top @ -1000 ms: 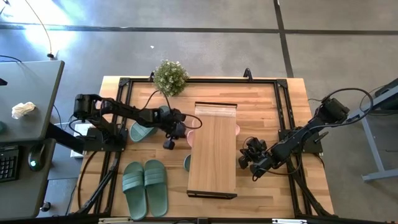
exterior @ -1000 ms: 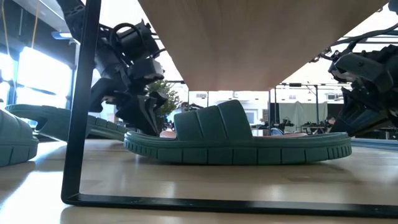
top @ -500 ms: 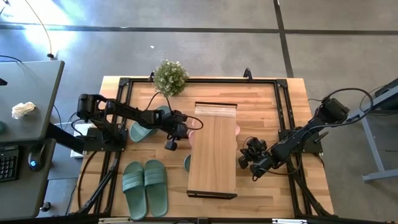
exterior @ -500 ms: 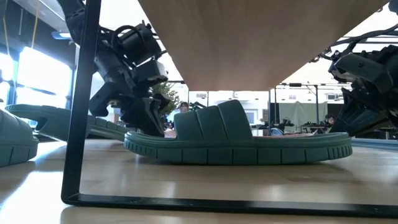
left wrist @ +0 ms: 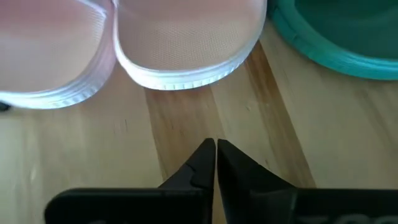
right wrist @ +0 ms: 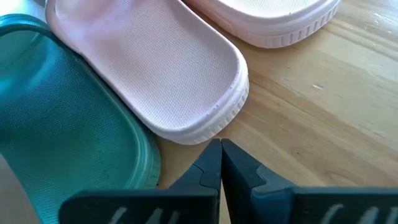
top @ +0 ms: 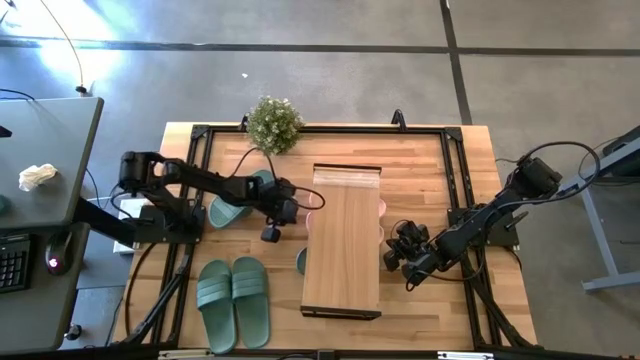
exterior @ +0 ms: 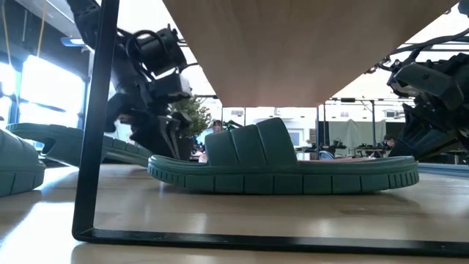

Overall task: Pick and place slides into the shelf
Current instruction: Adjust the slippers under the shelf, then put the top green slipper under the shelf

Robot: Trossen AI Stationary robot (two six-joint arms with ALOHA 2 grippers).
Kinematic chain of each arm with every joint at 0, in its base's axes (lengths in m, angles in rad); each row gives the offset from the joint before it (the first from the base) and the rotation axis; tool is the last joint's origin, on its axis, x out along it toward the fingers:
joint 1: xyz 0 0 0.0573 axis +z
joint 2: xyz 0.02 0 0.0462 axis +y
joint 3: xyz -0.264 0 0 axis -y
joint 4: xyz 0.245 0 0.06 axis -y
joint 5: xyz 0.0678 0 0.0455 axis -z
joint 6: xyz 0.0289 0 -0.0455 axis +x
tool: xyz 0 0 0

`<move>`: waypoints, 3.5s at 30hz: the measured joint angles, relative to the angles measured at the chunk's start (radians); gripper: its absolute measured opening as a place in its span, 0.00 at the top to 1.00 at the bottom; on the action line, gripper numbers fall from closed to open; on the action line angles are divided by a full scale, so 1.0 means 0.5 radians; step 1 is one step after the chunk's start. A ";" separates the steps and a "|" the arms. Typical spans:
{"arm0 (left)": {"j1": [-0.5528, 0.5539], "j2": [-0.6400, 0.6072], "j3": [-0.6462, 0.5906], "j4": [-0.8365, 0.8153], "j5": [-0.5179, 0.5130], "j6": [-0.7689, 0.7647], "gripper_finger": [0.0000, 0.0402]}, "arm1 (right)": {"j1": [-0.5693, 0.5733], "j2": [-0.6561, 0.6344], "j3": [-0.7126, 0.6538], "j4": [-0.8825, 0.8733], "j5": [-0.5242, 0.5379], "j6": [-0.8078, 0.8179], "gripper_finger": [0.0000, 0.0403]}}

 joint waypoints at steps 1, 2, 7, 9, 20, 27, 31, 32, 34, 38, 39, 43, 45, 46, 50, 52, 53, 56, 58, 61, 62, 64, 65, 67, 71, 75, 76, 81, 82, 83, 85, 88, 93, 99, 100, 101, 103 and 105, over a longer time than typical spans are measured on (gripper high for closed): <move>0.000 -0.039 0.000 -0.045 -0.004 -0.005 0.98 | 0.000 0.000 0.000 -0.004 0.000 0.000 1.00; 0.000 -0.091 0.000 -0.108 -0.006 -0.010 0.98 | 0.000 0.000 0.000 -0.006 0.000 0.000 1.00; -0.014 -0.362 0.001 -0.447 0.368 -0.043 0.99 | 0.000 0.000 0.000 -0.003 -0.017 0.000 1.00; -0.106 -0.434 0.001 -0.507 0.471 -0.090 1.00 | 0.000 0.000 0.000 -0.002 -0.044 -0.005 1.00; -0.720 -0.332 0.001 -0.123 -0.069 -0.345 1.00 | 0.001 0.000 0.000 0.006 -0.123 -0.051 1.00; -0.791 -0.156 0.000 -0.097 -0.089 -0.428 1.00 | 0.025 0.000 0.000 0.042 -0.186 -0.051 1.00; -0.788 -0.080 0.001 0.072 -0.017 -0.461 1.00 | 0.134 0.000 0.000 0.116 -0.274 -0.035 1.00; -0.787 -0.061 0.001 0.111 -0.003 -0.461 1.00 | 0.168 0.000 0.000 0.149 -0.275 -0.034 1.00; -0.786 -0.021 0.001 0.163 -0.001 -0.464 1.00 | 0.213 0.000 0.000 0.183 -0.259 -0.010 1.00; -0.786 0.053 0.000 0.227 0.000 -0.467 1.00 | 0.224 0.000 0.000 0.211 -0.228 0.001 1.00; -0.786 0.070 0.000 0.246 -0.004 -0.473 1.00 | 0.223 0.000 0.000 0.225 -0.227 -0.001 1.00; -0.786 0.116 0.000 0.348 -0.044 -0.498 1.00 | 0.222 0.000 0.000 0.265 -0.219 -0.045 1.00; -0.786 0.138 0.000 0.406 -0.056 -0.512 1.00 | 0.222 0.000 0.000 0.265 -0.227 -0.051 1.00; -0.786 0.148 0.000 0.430 -0.059 -0.514 1.00 | 0.222 0.000 0.000 0.265 -0.228 -0.051 1.00; -0.786 0.164 0.000 0.467 -0.095 -0.528 1.00 | 0.222 0.000 0.000 0.272 -0.254 -0.091 1.00; -0.786 0.163 0.000 0.454 -0.134 -0.540 1.00 | 0.222 0.000 0.000 0.273 -0.278 -0.106 1.00; -0.786 0.164 0.000 0.447 -0.145 -0.548 1.00 | 0.222 0.000 0.000 0.274 -0.279 -0.109 1.00; -0.786 0.163 0.000 0.446 -0.168 -0.564 1.00 | 0.222 0.000 0.000 0.274 -0.279 -0.121 1.00; -0.787 0.163 0.000 0.446 -0.190 -0.576 1.00 | 0.222 0.000 0.000 0.273 -0.280 -0.121 1.00; -0.787 0.163 0.000 0.446 -0.234 -0.621 1.00 | 0.222 0.000 0.000 0.267 -0.284 -0.121 1.00; -0.787 0.163 0.000 0.446 -0.252 -0.631 1.00 | 0.222 0.000 0.000 0.254 -0.285 -0.109 1.00; -0.786 0.161 0.000 0.445 -0.273 -0.649 1.00 | 0.222 0.000 0.000 0.189 -0.284 -0.030 1.00; -0.786 0.154 0.000 0.436 -0.280 -0.671 1.00 | 0.222 0.000 0.000 0.146 -0.284 0.023 1.00; -0.786 0.115 0.000 0.390 -0.313 -0.685 1.00 | 0.237 0.000 0.000 0.066 -0.280 0.119 1.00; -0.785 -0.039 0.000 0.184 -0.437 -0.689 1.00 | 0.271 0.000 0.000 -0.093 -0.278 0.242 1.00; -0.785 -0.271 0.001 -0.150 -0.645 -0.688 1.00 | 0.285 -0.002 0.000 -0.156 -0.263 0.265 1.00; -0.785 -0.334 0.001 -0.237 -0.706 -0.686 1.00 | 0.288 -0.009 0.000 -0.172 -0.259 0.264 1.00; -0.785 -0.656 0.010 -0.662 -0.916 -0.665 1.00 | 0.288 -0.058 0.000 -0.199 -0.181 0.223 1.00; -0.785 -0.716 0.034 -0.798 -0.942 -0.651 1.00 | 0.288 -0.073 0.000 -0.203 -0.172 0.209 1.00; -0.786 -0.766 0.070 -0.944 -0.949 -0.626 1.00 | 0.288 -0.090 0.000 -0.208 -0.166 0.197 1.00; -0.786 -0.848 0.163 -1.275 -0.962 -0.566 1.00 | 0.288 -0.119 0.000 -0.218 -0.166 0.153 1.00; -0.786 -0.892 0.322 -1.756 -0.989 -0.503 1.00 | 0.288 -0.166 0.001 -0.218 -0.168 0.049 1.00; -0.786 -0.897 0.450 -2.211 -0.864 -0.508 1.00 | 0.288 -0.204 0.002 -0.209 -0.173 -0.100 1.00; -0.786 -0.896 0.449 -2.423 -0.427 -0.731 0.91 | 0.288 -0.204 0.002 -0.166 -0.160 -0.272 1.00; -0.786 -0.895 0.449 -2.455 -0.390 -0.786 0.88 | 0.288 -0.204 0.002 -0.168 -0.154 -0.285 1.00; -0.786 -0.895 0.449 -2.505 -0.370 -0.847 0.85 | 0.288 -0.204 0.002 -0.171 -0.146 -0.304 1.00; -0.786 -0.895 0.449 -2.619 -0.362 -0.973 0.79 | 0.288 -0.204 0.002 -0.177 -0.117 -0.345 1.00; -0.798 -0.886 0.449 -2.695 -0.418 -1.084 0.74 | 0.288 -0.204 0.002 -0.176 -0.082 -0.366 1.00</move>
